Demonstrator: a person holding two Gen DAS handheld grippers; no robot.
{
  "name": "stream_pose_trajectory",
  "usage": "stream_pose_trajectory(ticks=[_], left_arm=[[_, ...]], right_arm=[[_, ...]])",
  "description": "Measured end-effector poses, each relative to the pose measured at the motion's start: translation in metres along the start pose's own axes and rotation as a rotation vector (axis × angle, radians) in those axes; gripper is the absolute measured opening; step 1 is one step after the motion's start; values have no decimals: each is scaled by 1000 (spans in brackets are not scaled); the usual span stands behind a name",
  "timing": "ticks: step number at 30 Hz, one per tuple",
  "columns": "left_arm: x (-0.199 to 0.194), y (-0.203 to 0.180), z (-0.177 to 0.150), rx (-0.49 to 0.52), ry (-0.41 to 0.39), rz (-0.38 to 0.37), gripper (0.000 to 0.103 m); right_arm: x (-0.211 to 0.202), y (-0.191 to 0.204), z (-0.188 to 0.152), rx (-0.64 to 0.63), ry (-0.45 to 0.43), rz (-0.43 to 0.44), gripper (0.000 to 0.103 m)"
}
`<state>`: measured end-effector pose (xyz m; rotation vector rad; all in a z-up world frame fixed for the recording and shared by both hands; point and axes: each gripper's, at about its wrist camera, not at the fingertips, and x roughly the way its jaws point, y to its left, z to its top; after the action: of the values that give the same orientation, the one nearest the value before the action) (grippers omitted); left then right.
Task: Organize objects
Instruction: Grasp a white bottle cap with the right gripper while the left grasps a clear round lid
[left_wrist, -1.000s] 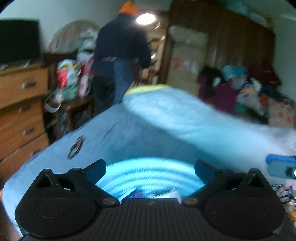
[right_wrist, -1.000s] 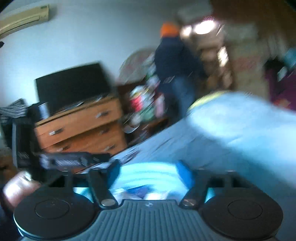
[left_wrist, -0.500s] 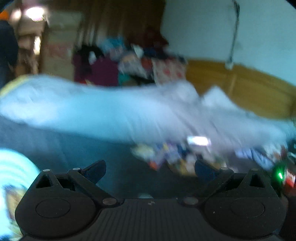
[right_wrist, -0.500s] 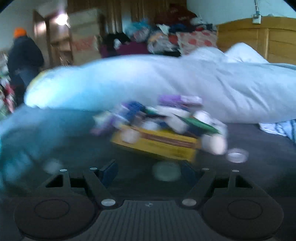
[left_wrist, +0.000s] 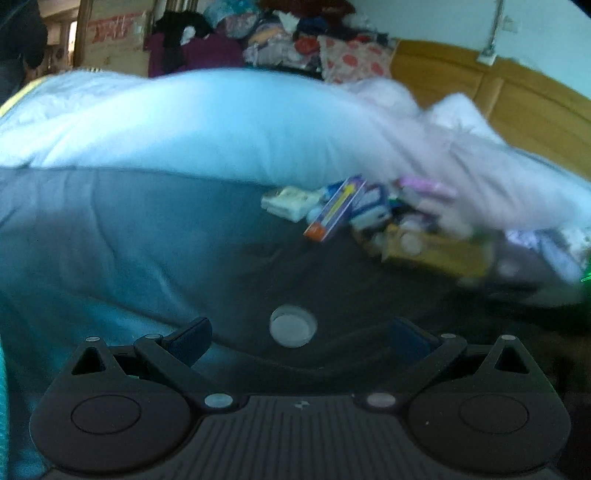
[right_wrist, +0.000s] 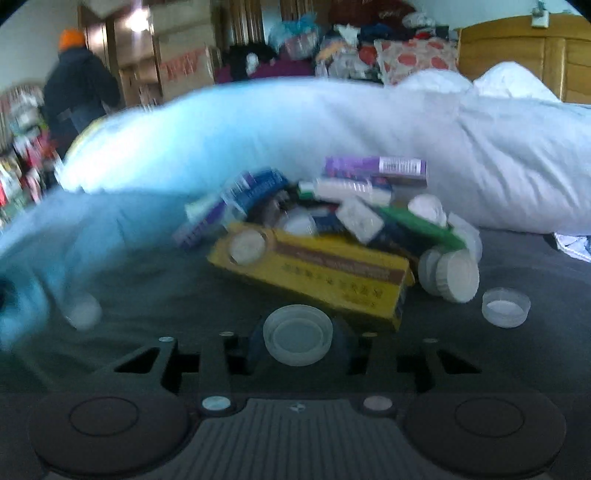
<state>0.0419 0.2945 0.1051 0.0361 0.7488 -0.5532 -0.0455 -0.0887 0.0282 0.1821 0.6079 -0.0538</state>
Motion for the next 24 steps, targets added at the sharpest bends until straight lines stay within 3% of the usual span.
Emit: stream_pose_trajectory(ticks=[4, 10, 15, 17, 20, 24], left_arm=[[31, 2, -7, 27, 6, 0, 103], [69, -12, -9, 173, -21, 23, 102], [87, -11, -11, 176, 12, -9, 78], [85, -11, -9, 150, 16, -41, 41], [71, -12, -4, 91, 2, -68, 41], [19, -16, 10, 61, -96, -36, 41]], right_arm=[[-4, -3, 3, 32, -21, 35, 42], [-7, -5, 0, 39, -13, 50, 42], [-5, -2, 1, 35, -22, 53, 42], [-7, -1, 3, 31, -34, 52, 42], [-12, 2, 6, 23, -49, 57, 42], [-26, 12, 13, 15, -71, 81, 42]])
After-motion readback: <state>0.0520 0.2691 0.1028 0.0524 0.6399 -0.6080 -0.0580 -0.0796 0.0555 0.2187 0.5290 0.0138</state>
